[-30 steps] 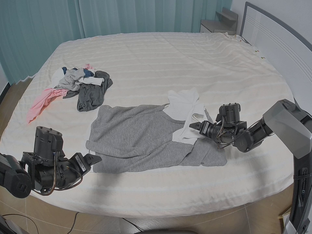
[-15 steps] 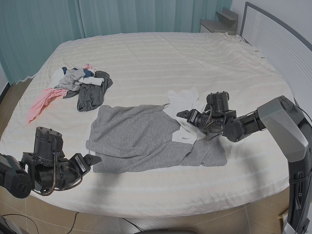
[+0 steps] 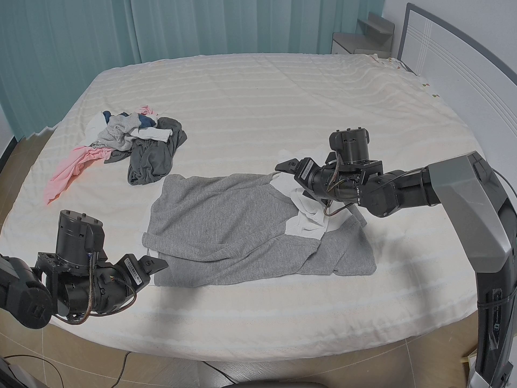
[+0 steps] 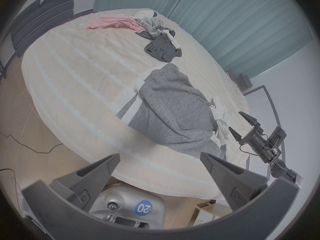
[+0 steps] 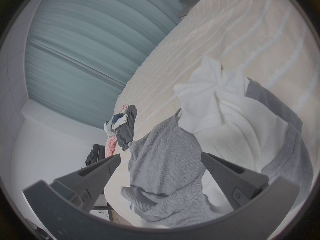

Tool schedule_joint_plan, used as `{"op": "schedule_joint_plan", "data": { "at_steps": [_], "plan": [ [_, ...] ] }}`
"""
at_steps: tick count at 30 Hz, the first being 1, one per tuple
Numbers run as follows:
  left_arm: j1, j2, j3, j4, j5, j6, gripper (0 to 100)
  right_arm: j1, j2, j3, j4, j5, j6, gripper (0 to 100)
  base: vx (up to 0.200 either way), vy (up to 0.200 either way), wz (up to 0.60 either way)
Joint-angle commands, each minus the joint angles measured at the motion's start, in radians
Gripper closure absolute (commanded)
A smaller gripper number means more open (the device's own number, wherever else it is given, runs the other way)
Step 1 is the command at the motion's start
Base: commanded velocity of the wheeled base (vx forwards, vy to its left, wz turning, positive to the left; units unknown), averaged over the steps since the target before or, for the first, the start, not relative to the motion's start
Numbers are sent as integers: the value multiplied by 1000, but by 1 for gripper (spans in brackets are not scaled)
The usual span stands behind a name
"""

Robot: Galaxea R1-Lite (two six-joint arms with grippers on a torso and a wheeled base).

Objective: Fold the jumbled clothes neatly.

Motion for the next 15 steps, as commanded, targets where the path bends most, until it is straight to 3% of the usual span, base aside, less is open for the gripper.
{"op": "schedule_joint_plan", "data": {
  "at_steps": [1, 8, 15],
  "plan": [
    [0, 12, -9, -2, 1, 3, 0, -55, -38, 24, 6, -11, -15, 0, 0, 0, 0],
    [-1, 11, -7, -2, 0, 3, 0, -176, -44, 82, 11, 6, -157, 0, 0, 0, 0],
    [-3, 11, -6, -2, 0, 4, 0, -191, -2, 180, -4, 85, -231, 0, 0, 0, 0]
  ]
}}
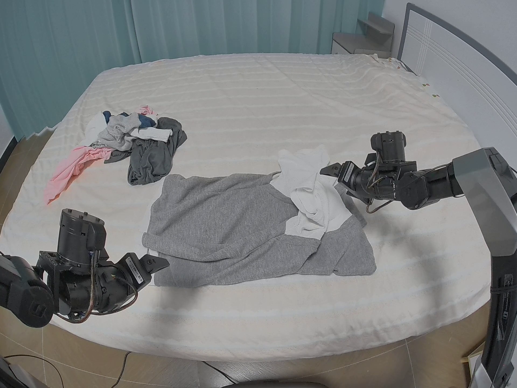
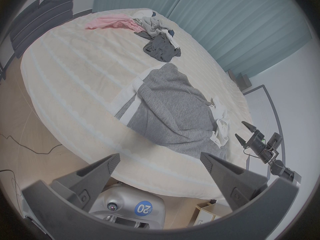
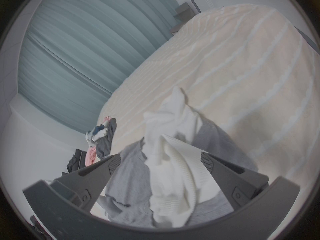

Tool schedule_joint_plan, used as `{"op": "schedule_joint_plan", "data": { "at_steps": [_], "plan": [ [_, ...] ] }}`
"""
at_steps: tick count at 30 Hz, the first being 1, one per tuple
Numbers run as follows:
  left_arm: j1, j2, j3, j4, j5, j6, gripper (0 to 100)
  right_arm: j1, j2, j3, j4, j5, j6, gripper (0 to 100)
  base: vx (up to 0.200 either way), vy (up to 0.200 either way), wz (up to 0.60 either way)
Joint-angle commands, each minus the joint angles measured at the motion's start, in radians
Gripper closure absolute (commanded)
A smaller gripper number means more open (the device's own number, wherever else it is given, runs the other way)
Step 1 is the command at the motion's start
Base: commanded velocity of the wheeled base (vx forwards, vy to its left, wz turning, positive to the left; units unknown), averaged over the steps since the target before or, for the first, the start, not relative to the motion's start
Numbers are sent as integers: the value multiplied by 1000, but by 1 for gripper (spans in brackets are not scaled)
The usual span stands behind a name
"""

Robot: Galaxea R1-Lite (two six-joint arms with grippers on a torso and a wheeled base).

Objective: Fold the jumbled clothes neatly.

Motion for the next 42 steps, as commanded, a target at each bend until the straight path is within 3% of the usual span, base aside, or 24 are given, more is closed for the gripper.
{"op": "schedule_joint_plan", "data": {
  "at_steps": [1, 5, 20, 21, 30, 42],
  "plan": [
    [-1, 2, 3, 0, 0, 0, 0, -19, 44, 46, -14, 32, -50, 0, 0, 0, 0],
    [-1, 1, 9, 1, 0, -1, 0, -39, 98, 20, -70, 44, -73, 0, 0, 0, 0],
    [-4, 2, 9, 0, 2, 0, 0, -35, 168, -86, -67, 67, -74, 0, 0, 0, 0],
    [-4, 2, 9, 0, 2, -1, 0, -32, 167, -81, -69, 67, -74, 100, 0, 0, 0],
    [-5, 2, 9, 1, 2, -3, 0, -35, 164, -61, -69, 67, -74, 100, 0, 0, 0],
    [-15, -1, 9, 1, 3, -1, 0, -100, 56, 39, -77, 58, -68, 100, 0, 0, 0]
  ]
}}
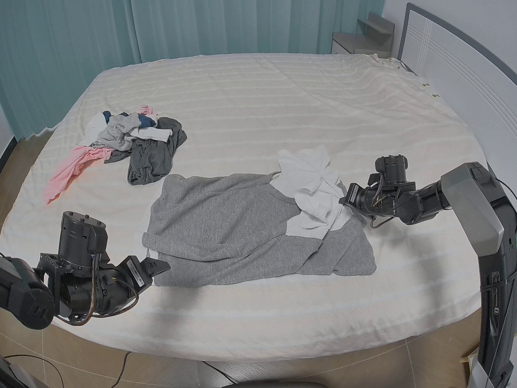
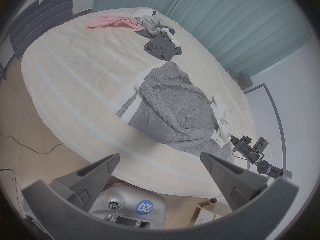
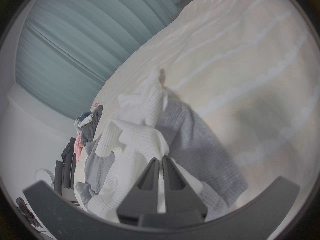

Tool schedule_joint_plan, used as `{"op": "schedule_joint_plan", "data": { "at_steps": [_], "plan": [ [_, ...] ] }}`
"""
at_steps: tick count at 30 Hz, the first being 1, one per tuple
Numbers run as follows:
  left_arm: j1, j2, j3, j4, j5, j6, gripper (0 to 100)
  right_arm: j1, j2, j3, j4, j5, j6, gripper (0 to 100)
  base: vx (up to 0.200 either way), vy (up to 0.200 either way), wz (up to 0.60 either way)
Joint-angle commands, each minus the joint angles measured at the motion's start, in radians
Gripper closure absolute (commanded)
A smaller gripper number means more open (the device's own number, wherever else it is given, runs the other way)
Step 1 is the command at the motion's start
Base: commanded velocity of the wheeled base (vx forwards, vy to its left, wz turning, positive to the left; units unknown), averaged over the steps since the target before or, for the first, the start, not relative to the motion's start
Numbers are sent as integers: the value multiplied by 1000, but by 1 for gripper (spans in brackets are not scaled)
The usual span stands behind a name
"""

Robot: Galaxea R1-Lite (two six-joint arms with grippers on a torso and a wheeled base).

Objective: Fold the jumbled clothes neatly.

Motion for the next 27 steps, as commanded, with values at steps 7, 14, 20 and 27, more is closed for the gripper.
{"op": "schedule_joint_plan", "data": {
  "at_steps": [7, 14, 20, 27],
  "plan": [
    [-17, 1, 0, -1, 20, -1, 0, -34, -88, 97, -5, -26, 8, 100, 0, 0, 0],
    [-20, 0, 0, 3, 29, -3, 0, -21, -102, 147, -5, -40, 17, 100, 0, 0, 0],
    [-14, 14, -11, -2, 31, -3, 0, -3, -100, 147, -7, -50, 22, 0, 0, 0, 0],
    [0, 50, -26, 9, 11, -7, 0, -30, -182, 187, -5, -118, 108, 0, 0, 0, 0]
  ]
}}
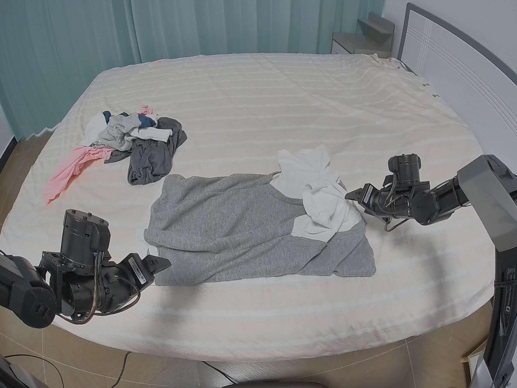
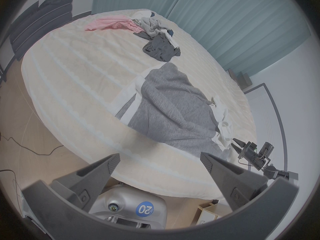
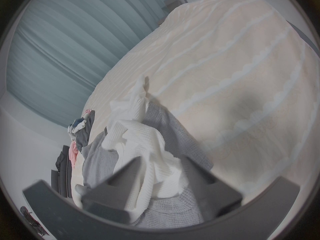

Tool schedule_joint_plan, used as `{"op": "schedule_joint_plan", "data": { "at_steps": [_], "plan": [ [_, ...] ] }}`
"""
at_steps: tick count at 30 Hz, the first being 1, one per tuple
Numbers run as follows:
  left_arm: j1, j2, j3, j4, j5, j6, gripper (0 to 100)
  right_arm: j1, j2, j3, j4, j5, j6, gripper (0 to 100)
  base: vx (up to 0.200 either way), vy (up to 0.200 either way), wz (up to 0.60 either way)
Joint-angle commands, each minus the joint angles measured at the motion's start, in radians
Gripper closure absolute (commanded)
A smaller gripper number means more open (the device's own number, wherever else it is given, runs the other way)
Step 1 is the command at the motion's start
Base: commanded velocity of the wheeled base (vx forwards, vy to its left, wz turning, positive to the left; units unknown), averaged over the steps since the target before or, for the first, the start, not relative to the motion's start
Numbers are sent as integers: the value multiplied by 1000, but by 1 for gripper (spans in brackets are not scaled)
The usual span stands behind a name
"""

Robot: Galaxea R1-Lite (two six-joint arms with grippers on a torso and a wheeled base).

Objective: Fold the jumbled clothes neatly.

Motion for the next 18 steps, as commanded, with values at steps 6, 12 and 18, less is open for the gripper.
{"op": "schedule_joint_plan", "data": {
  "at_steps": [6, 12, 18],
  "plan": [
    [1, 135, -22, 8, -39, -54, 0, -45, -170, 154, 0, -20, 97, 0, 0, 0, 0],
    [21, 222, -36, -3, -171, -165, 0, -11, -357, 547, -124, -16, 123, 0, 0, 0, 0],
    [30, 331, -56, -4, -47, -177, 0, 43, -383, 822, -382, -20, 141, 0, 0, 0, 0]
  ]
}}
